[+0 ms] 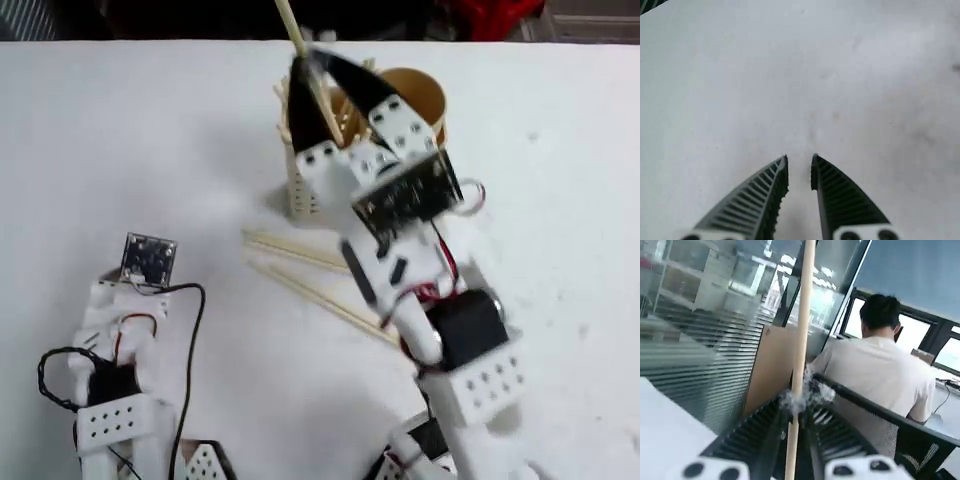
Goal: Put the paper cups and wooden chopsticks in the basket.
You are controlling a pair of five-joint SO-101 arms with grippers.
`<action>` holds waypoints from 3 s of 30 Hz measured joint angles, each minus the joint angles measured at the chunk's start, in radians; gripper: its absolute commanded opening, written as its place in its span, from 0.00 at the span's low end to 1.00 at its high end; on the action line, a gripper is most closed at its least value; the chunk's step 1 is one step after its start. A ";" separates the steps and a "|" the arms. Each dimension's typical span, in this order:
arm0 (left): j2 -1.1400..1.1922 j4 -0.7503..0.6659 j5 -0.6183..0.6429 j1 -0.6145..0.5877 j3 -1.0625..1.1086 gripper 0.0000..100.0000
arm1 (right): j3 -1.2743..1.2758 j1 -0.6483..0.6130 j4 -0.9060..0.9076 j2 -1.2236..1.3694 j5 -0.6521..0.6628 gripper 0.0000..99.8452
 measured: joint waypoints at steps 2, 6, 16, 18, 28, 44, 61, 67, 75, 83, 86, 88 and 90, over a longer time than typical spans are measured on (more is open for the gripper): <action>0.000 0.000 0.000 0.000 0.000 0.09 | -0.037 0.003 -0.025 0.086 -0.002 0.02; 0.000 0.000 0.000 0.000 0.000 0.09 | -0.095 0.054 -0.035 0.232 -0.023 0.02; 0.000 0.000 0.000 0.000 0.000 0.09 | -0.101 0.206 -0.038 0.325 -0.315 0.03; 0.000 0.000 0.000 0.000 0.000 0.09 | -0.083 0.201 -0.038 0.325 -0.315 0.07; 0.000 0.000 0.000 0.000 0.000 0.09 | -0.048 0.209 -0.031 0.331 -0.318 0.09; 0.000 0.000 0.000 0.000 0.000 0.09 | 0.106 -0.034 0.819 -0.048 -0.080 0.03; 0.000 0.000 0.000 0.000 0.000 0.09 | 0.270 -0.040 0.675 0.311 0.129 0.04; 0.000 0.000 0.000 0.000 0.000 0.09 | 0.270 -0.051 0.595 0.606 0.149 0.12; 0.000 0.000 0.000 0.000 0.000 0.09 | 0.269 -0.051 0.539 0.798 0.196 0.15; 0.000 0.000 0.000 0.000 0.000 0.09 | 0.250 -0.044 0.528 0.848 0.203 0.02; 0.000 0.000 0.000 0.000 0.000 0.09 | 0.253 -0.043 0.528 0.848 0.204 0.01; 0.000 0.000 0.000 0.000 0.000 0.09 | 0.255 -0.043 0.528 0.848 0.204 0.02; 0.000 0.000 0.000 0.000 0.000 0.09 | 0.259 -0.043 0.528 0.838 0.204 0.02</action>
